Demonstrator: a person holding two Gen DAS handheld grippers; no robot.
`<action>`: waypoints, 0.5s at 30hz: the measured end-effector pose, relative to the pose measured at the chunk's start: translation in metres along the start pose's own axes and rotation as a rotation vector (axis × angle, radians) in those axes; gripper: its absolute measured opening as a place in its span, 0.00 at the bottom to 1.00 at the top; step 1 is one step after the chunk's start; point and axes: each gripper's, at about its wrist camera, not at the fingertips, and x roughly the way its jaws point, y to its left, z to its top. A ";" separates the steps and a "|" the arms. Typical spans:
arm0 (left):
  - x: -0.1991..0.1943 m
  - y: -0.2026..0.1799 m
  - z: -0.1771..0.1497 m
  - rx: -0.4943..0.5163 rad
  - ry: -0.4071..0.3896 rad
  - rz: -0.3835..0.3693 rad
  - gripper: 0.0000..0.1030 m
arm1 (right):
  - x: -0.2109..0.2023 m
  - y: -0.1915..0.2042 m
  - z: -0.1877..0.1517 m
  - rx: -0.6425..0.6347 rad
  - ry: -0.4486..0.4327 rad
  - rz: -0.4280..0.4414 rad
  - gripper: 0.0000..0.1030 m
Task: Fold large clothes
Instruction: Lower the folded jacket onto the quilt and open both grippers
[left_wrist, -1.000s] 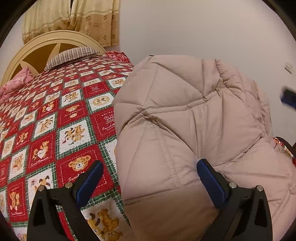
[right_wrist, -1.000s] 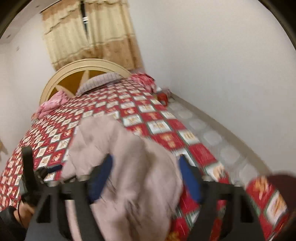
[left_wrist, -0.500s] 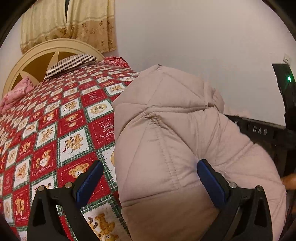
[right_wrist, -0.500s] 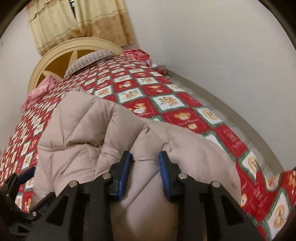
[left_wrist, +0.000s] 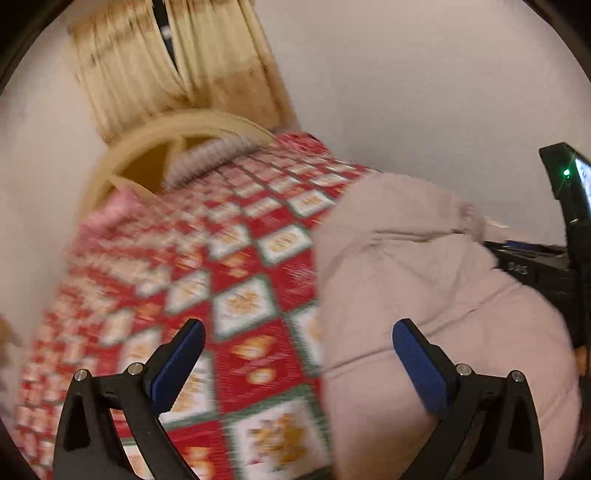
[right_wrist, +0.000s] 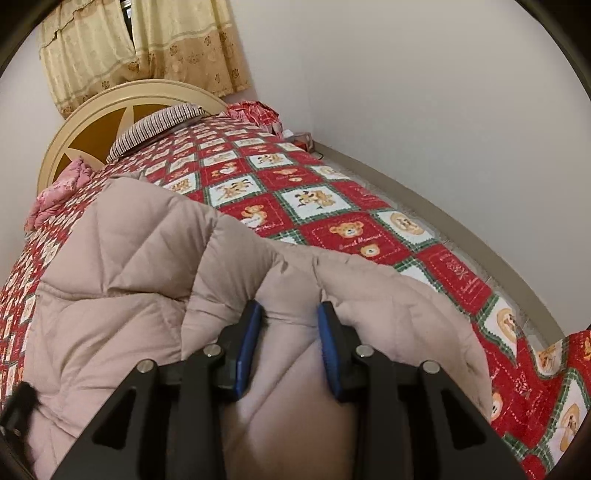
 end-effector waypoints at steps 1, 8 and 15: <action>-0.003 0.002 0.000 0.007 -0.009 0.027 0.99 | 0.000 0.000 0.001 -0.002 0.000 -0.005 0.32; -0.030 0.017 -0.001 0.013 -0.024 0.108 0.99 | -0.007 0.009 0.000 -0.037 -0.025 -0.066 0.35; -0.049 0.026 -0.010 0.025 -0.015 0.178 0.99 | -0.035 0.017 0.005 -0.089 0.005 -0.100 0.43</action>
